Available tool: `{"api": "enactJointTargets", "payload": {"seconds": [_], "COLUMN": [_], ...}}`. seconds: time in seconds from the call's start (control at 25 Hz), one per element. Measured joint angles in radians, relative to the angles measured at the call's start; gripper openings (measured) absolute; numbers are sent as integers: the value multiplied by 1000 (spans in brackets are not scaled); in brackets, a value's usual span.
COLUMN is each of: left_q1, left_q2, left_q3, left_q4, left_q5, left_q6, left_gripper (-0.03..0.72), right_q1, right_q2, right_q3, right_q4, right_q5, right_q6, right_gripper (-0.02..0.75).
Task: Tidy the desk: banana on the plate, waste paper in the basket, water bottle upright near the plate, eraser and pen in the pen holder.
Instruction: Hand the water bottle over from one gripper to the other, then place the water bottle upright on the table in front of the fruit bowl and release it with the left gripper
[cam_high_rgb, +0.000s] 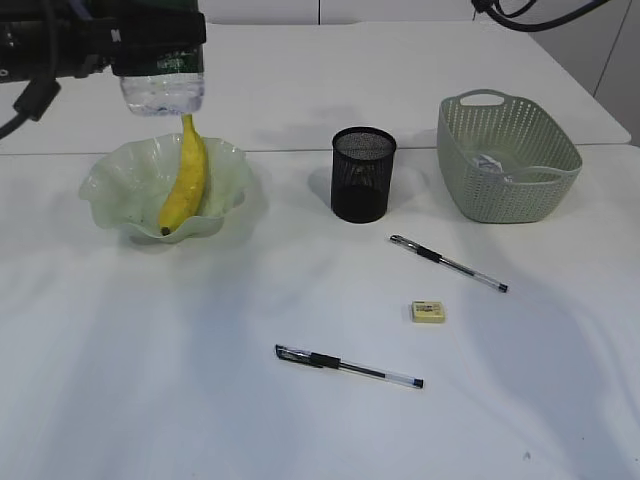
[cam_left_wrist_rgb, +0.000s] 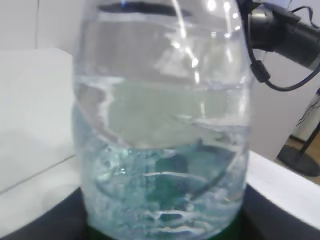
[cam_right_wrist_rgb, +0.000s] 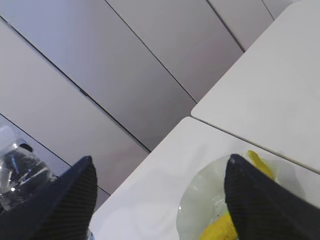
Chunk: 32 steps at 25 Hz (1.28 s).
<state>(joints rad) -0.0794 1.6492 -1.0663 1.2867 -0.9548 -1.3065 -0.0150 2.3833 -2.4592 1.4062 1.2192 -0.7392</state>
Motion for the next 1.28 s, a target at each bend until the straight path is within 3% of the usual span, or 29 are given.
{"api": "enactJointTargets", "payload": {"seconds": [0.72, 1.28], "left_q1": [0, 0], "left_q2": [-203, -215], "left_q3": [0, 0], "left_q4": [112, 85], "left_q5": [311, 318], "left_q6": [75, 77], "left_gripper": [380, 380], "right_q1": [0, 0], "right_q2": [0, 0], "right_q3": [0, 0], "right_q4": [-57, -59], "right_q5": [0, 0], "right_q6": [-43, -43], "right_gripper": [587, 587]}}
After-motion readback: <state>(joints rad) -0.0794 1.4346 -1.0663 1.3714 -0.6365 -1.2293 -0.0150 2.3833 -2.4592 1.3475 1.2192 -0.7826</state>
